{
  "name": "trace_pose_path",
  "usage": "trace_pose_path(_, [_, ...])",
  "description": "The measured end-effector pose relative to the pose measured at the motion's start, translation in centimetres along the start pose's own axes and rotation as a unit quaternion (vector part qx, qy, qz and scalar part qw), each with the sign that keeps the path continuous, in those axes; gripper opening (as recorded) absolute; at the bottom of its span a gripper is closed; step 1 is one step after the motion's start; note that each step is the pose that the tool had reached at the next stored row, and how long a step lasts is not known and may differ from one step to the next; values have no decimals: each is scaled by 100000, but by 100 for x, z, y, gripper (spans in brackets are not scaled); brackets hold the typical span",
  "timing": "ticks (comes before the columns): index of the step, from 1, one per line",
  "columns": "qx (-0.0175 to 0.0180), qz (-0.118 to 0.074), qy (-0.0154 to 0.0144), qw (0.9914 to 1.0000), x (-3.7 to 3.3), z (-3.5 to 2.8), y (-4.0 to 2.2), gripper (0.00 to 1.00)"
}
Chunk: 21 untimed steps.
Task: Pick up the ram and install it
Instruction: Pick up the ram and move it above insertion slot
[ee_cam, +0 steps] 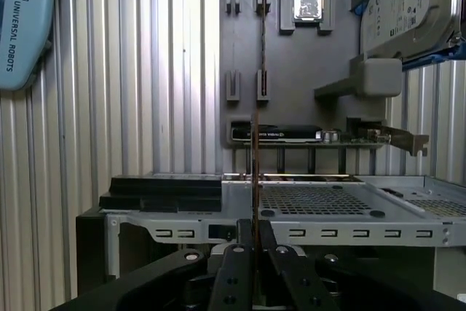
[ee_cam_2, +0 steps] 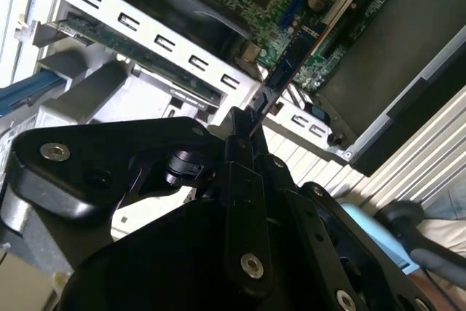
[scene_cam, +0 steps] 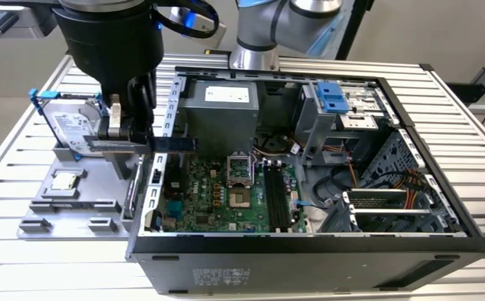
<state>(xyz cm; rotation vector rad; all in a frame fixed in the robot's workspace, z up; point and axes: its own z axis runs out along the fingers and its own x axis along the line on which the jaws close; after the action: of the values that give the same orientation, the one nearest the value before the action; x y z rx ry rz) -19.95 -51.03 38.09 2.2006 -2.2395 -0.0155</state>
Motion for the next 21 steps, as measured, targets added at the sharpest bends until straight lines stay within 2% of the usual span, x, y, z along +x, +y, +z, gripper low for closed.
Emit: trace_pose_path(21, [3, -1, -2, 100000, -4, -1, -131, 0])
